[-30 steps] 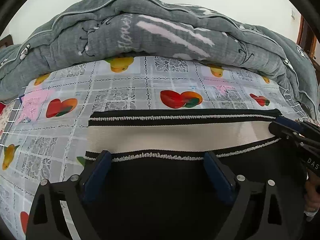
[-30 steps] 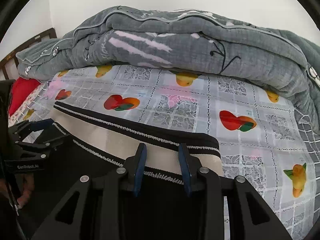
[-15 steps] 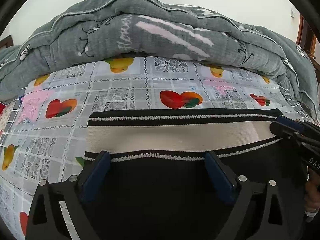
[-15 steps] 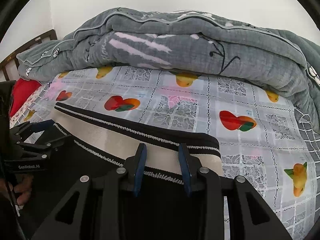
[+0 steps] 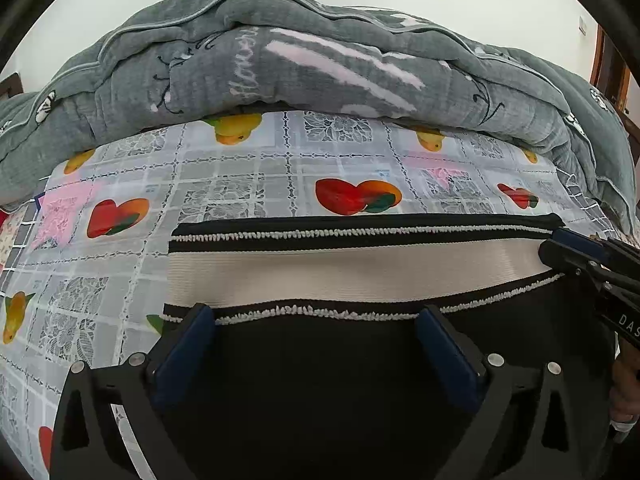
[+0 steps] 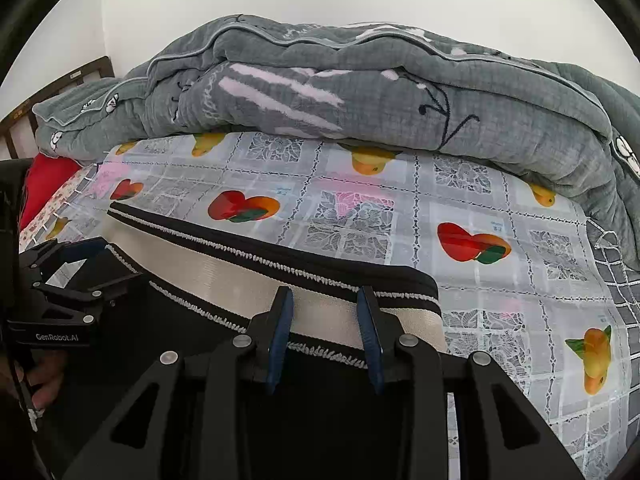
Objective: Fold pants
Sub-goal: 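Grasp the striped waistband with both grippers and hold it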
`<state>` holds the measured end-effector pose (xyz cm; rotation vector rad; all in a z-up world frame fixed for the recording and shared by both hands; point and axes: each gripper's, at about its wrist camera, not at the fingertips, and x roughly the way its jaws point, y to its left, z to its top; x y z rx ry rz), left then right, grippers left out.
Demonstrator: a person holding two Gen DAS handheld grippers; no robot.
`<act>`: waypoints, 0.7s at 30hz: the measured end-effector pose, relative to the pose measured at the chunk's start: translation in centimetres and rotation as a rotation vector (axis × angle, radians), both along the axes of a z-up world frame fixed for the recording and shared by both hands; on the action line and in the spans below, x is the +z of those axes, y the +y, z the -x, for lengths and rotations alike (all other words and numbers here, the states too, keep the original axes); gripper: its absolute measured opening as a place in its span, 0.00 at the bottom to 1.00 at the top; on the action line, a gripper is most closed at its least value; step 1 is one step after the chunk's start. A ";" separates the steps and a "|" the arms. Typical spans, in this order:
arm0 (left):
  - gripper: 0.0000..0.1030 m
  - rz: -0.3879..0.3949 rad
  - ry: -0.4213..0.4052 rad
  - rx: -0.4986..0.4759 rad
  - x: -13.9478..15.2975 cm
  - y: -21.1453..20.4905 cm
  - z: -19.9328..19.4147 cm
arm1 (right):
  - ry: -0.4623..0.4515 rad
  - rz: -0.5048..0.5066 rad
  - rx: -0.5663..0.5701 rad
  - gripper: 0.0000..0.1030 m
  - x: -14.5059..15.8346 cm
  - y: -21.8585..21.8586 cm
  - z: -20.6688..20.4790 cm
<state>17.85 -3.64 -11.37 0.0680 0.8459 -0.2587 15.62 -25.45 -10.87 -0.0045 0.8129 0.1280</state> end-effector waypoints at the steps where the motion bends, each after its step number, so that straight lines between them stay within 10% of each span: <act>1: 1.00 0.000 0.000 0.000 0.0 0.0 0.0 | 0.000 -0.001 0.000 0.33 0.0 0.0 0.0; 21: 1.00 -0.009 0.013 0.001 0.1 -0.1 0.0 | 0.003 0.001 -0.001 0.33 0.0 0.0 -0.1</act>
